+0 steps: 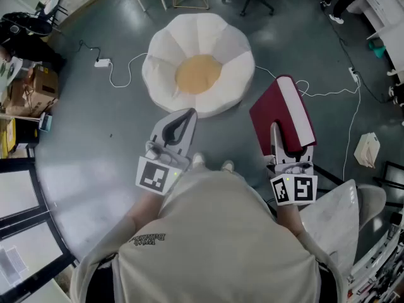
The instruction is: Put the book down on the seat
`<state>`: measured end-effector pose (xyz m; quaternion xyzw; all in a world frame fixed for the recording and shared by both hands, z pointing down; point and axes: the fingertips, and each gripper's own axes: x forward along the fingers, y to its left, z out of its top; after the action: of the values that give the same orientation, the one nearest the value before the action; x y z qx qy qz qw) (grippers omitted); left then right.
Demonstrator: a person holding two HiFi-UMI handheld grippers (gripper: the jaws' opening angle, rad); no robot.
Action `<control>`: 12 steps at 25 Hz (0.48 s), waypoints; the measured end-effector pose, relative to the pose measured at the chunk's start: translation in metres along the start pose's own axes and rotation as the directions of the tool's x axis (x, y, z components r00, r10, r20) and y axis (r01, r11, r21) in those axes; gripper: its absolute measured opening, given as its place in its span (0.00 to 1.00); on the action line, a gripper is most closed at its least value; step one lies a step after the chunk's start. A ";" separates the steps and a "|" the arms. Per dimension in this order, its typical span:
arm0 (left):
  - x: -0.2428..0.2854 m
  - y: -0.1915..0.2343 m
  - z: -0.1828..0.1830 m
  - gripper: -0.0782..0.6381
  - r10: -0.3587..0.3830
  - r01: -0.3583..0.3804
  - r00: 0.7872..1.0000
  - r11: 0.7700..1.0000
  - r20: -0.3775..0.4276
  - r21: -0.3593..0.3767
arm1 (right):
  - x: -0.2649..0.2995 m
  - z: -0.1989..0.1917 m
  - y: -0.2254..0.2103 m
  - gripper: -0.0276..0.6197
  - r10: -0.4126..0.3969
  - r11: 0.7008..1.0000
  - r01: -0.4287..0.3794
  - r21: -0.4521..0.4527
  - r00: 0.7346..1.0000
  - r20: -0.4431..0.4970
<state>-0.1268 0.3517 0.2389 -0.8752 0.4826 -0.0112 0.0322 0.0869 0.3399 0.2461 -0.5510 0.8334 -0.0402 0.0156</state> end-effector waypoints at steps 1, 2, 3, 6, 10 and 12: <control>0.000 -0.002 -0.002 0.12 -0.001 0.001 1.000 1.000 -0.004 -0.003 | -0.001 0.000 -0.002 0.38 -0.004 1.000 0.004 0.002 1.000 0.000; 0.000 -0.004 -0.004 0.12 -0.003 0.003 1.000 1.000 -0.008 -0.006 | -0.001 0.000 -0.005 0.38 -0.008 1.000 0.008 0.004 1.000 0.002; 0.000 -0.006 -0.006 0.12 -0.005 0.005 1.000 1.000 -0.011 -0.009 | -0.002 0.000 -0.007 0.38 -0.012 1.000 0.012 0.006 1.000 0.004; 0.002 -0.009 -0.007 0.12 -0.013 0.013 1.000 1.000 -0.014 -0.012 | -0.005 0.002 -0.011 0.38 -0.027 1.000 0.026 0.007 1.000 0.014; 0.006 -0.013 -0.006 0.12 -0.014 0.014 1.000 1.000 -0.011 -0.009 | -0.014 0.001 -0.018 0.38 -0.040 0.999 0.040 0.012 0.999 0.015; 0.007 -0.015 -0.007 0.12 -0.001 0.001 1.000 1.000 -0.019 -0.002 | -0.019 -0.001 -0.021 0.38 -0.044 0.999 0.044 0.029 0.999 0.018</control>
<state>-0.1112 0.3533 0.2471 -0.8753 0.4824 -0.0190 0.0268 0.1139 0.3491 0.2482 -0.5693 0.8202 -0.0475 0.0302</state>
